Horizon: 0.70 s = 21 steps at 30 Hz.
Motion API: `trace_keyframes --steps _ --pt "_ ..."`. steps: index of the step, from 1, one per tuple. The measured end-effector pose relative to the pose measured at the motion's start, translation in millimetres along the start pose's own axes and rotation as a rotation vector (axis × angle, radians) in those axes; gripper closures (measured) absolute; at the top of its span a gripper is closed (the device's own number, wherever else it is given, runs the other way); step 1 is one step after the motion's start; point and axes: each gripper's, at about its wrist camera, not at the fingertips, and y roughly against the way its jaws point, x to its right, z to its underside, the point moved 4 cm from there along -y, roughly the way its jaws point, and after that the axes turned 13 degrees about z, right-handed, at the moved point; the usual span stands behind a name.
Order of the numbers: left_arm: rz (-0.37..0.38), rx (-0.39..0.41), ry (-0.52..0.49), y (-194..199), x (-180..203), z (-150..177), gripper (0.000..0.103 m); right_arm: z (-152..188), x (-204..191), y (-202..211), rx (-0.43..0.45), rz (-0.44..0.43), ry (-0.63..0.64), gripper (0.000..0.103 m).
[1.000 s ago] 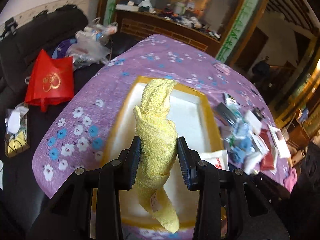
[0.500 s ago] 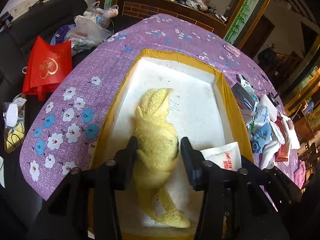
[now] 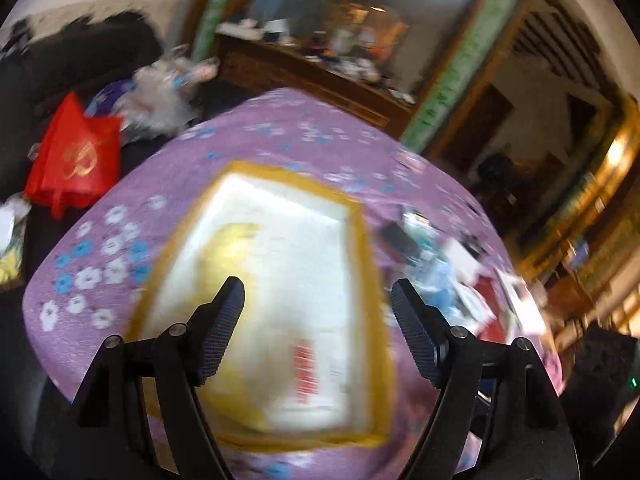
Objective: Organize soft objects
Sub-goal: 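Grasp the bird-print tissue pack with the left gripper while the right grasps a white packet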
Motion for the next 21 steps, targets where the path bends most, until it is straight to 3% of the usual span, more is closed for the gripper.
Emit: trace_keyframes --steps 2,7,11,17,21 --pt "0.026 -0.056 -0.052 -9.1 26.1 6.5 0.026 3.2 18.7 12.3 -0.005 0.034 -0.039 0.031" --pt "0.19 -0.235 -0.133 -45.5 87.3 39.2 0.026 9.5 73.4 38.2 -0.025 0.17 -0.12 0.031" --pt "0.225 -0.372 -0.181 -78.4 122.0 71.8 0.026 8.7 116.5 54.2 -0.014 0.272 -0.191 0.031" --pt "0.198 -0.494 -0.292 -128.8 159.9 109.4 0.026 10.6 160.7 67.3 -0.004 0.339 -0.289 0.031" --pt "0.091 -0.532 -0.413 -154.1 170.8 131.7 0.026 7.4 179.0 77.6 0.011 0.398 -0.318 0.031"
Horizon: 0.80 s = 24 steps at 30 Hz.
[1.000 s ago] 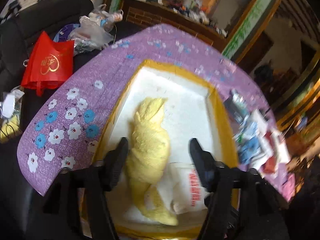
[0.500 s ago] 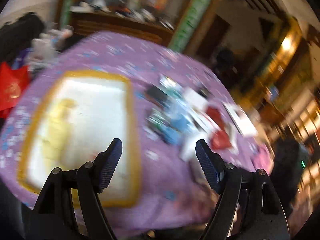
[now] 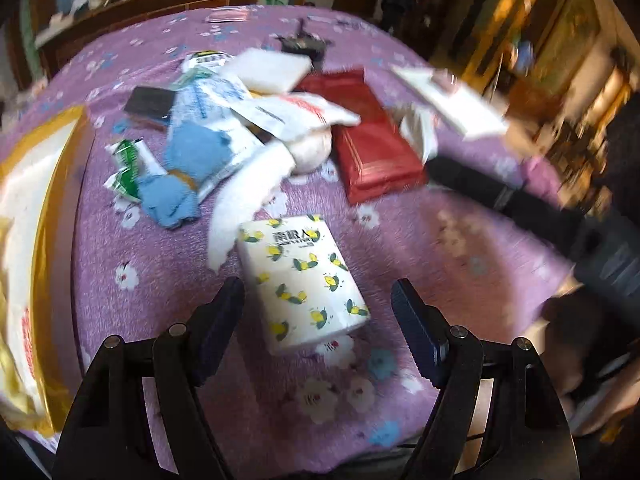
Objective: Organize soft objects
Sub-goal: 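Grasp the bird-print tissue pack with the left gripper while the right grasps a white packet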
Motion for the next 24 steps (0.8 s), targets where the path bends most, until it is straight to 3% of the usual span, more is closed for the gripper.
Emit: trace_keyframes --steps 3,4,5,11,13,17,19,24 --pt "-0.059 -0.004 -0.001 -14.2 -6.6 4.0 0.027 -9.1 24.2 0.2 0.007 0.048 -0.023 0.031" --pt "-0.052 0.007 0.009 -15.4 -9.9 5.8 0.039 -11.8 29.6 -0.8 0.007 0.065 -0.031 0.031" --pt "-0.045 0.017 0.016 -15.4 -12.8 6.3 0.043 -14.6 34.9 -2.8 0.006 0.08 -0.039 0.031" --pt "0.013 0.105 0.059 9.7 -27.4 13.5 0.048 -41.8 57.8 -29.8 -0.008 0.218 -0.08 0.031" --pt "0.065 0.122 0.099 17.1 -34.0 14.4 0.048 -46.4 66.5 -47.2 -0.033 0.273 -0.104 0.032" --pt "0.13 0.157 0.137 33.1 -41.4 18.0 0.048 -47.0 72.2 -70.6 -0.079 0.299 -0.126 0.047" --pt "0.149 0.17 0.146 37.1 -42.7 18.2 0.048 -44.2 70.5 -74.1 -0.074 0.338 -0.102 0.062" --pt "0.128 0.205 0.133 47.1 -41.5 19.1 0.048 -40.9 70.7 -68.5 -0.045 0.337 -0.102 0.07"
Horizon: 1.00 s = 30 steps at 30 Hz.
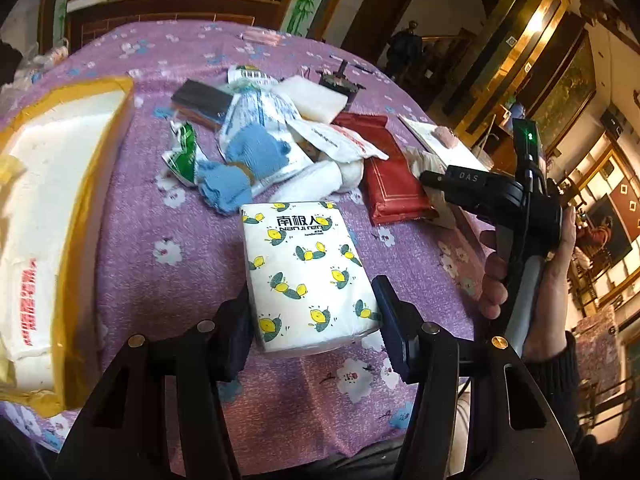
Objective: Organize soft objects
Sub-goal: 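Grasp the bird-print tissue pack with the left gripper while the right grasps a white packet, then carry both packs over the yellow-rimmed box and release them inside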
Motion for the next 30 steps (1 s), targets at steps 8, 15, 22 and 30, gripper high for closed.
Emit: trace_keyframes --steps 8,15,22,30 --pt "0.009 0.047 -0.021 14.2 6.0 -1.4 0.048 -14.6 9.0 52.3 0.238 0.036 -0.039 0.071" --pt "0.023 0.124 0.016 51.6 -1.8 -12.4 0.048 -21.7 -18.3 124.1 0.402 -0.124 -0.033 0.071" --pt "-0.096 0.255 0.048 121.1 -33.8 -29.9 0.048 19.2 -112.0 136.9 0.217 -0.462 0.123 0.071" --pt "-0.235 0.318 0.147 154.4 -104.9 -37.0 0.048 70.4 -218.4 120.8 0.064 -0.571 0.338 0.071"
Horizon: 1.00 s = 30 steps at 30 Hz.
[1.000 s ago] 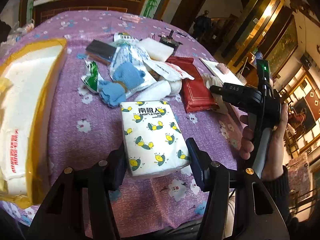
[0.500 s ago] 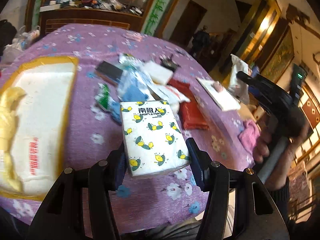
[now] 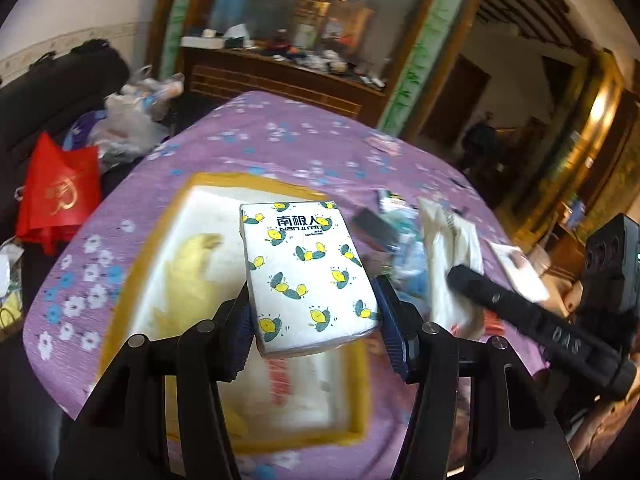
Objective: Organize soft objects
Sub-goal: 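Carry both packs over the yellow-rimmed box and release them inside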
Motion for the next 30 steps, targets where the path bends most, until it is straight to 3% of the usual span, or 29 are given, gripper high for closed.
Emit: trace_keyframes --steps 11,14,20,24,30 --pt "-0.065 -0.066 0.121 -28.9 -71.0 3.7 0.048 -14.0 -58.2 -73.2 -0.065 0.012 0.111 0.071" --pt "-0.093 -0.059 0.1 -31.6 -74.9 3.7 0.048 -7.8 -68.7 -89.6 -0.081 0.02 0.121 0.071" --pt "-0.055 -0.037 0.046 -28.0 -59.6 0.8 0.048 -0.3 -68.8 -94.2 -0.065 0.07 0.14 0.071" --pt "-0.023 -0.075 0.051 -39.8 -63.3 0.1 0.048 -1.7 -63.7 -97.5 -0.076 0.079 0.121 0.071" --pt "-0.125 -0.105 -0.03 -43.0 -72.4 -2.5 0.047 6.2 -69.9 -107.5 -0.105 0.095 0.143 0.07"
